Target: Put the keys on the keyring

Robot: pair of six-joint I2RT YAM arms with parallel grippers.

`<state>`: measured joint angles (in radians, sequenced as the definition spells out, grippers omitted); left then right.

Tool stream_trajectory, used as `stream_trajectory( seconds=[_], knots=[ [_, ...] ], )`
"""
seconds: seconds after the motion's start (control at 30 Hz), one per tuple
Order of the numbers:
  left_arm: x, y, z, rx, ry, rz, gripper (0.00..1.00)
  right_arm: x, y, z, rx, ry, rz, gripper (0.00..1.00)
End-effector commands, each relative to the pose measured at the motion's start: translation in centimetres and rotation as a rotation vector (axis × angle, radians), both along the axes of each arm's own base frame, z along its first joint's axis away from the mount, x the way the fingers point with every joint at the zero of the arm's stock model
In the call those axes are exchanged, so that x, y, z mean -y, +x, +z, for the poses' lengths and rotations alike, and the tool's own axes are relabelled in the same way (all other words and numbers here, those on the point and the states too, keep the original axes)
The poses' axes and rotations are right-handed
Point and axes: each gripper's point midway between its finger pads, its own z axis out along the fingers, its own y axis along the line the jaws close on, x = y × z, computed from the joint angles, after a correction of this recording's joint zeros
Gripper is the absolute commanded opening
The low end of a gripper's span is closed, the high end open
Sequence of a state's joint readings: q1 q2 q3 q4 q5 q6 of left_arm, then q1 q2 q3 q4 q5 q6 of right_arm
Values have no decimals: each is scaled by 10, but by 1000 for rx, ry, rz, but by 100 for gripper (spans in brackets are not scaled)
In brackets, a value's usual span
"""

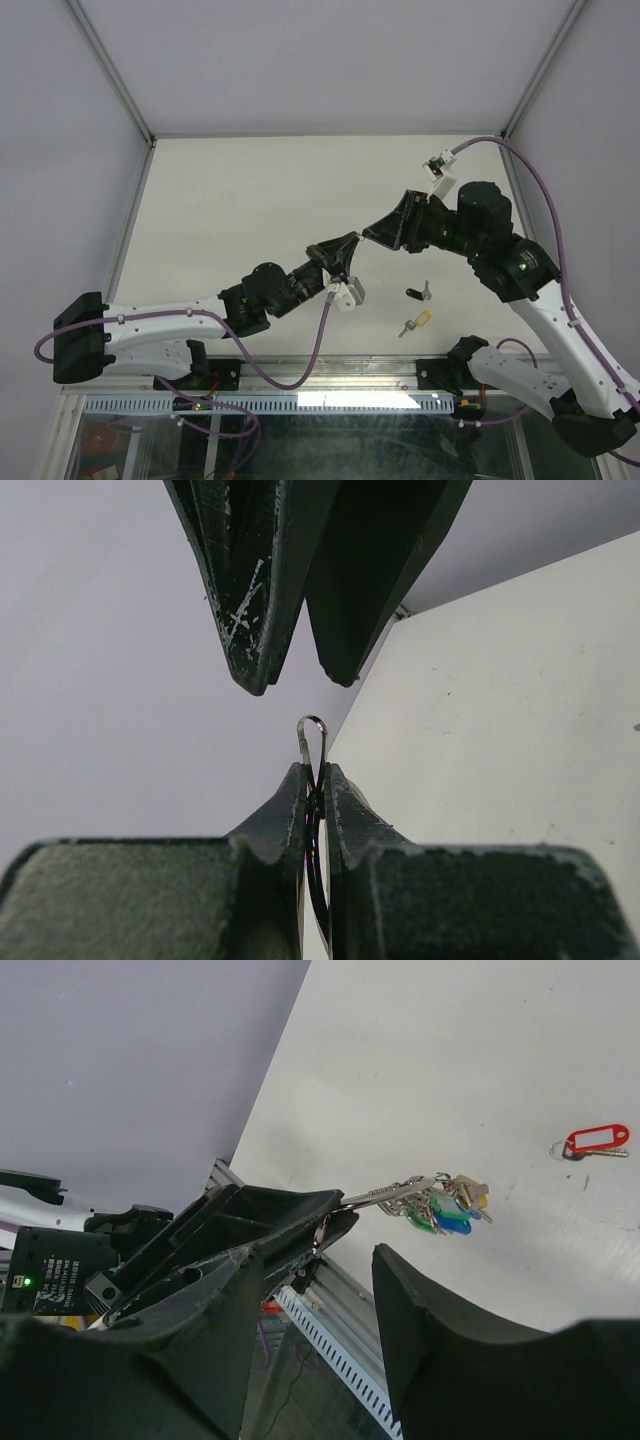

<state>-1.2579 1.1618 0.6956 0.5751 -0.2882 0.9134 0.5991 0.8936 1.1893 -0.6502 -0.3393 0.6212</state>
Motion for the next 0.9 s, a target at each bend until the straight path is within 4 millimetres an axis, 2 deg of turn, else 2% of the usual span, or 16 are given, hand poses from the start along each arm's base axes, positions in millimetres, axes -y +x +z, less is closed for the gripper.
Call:
stream_trajectory(
  seconds=[0.0, 0.27, 0.57, 0.77, 0.87],
  knots=[
    [0, -3, 36, 46, -99, -1, 0, -9, -7, 10, -11, 59, 40, 50],
    [2, -2, 37, 49, -91, -1, 0, -18, -7, 4, -33, 57, 68, 41],
    [3, -2, 37, 48, -90, -3, 0, -23, -3, -11, -59, 30, 69, 37],
    [3, -2, 35, 45, -87, -1, 0, -27, 3, -9, -41, 40, 65, 16],
    [2, -2, 36, 41, -92, -1, 0, -26, 4, -6, -9, 40, 59, 0]
  ],
)
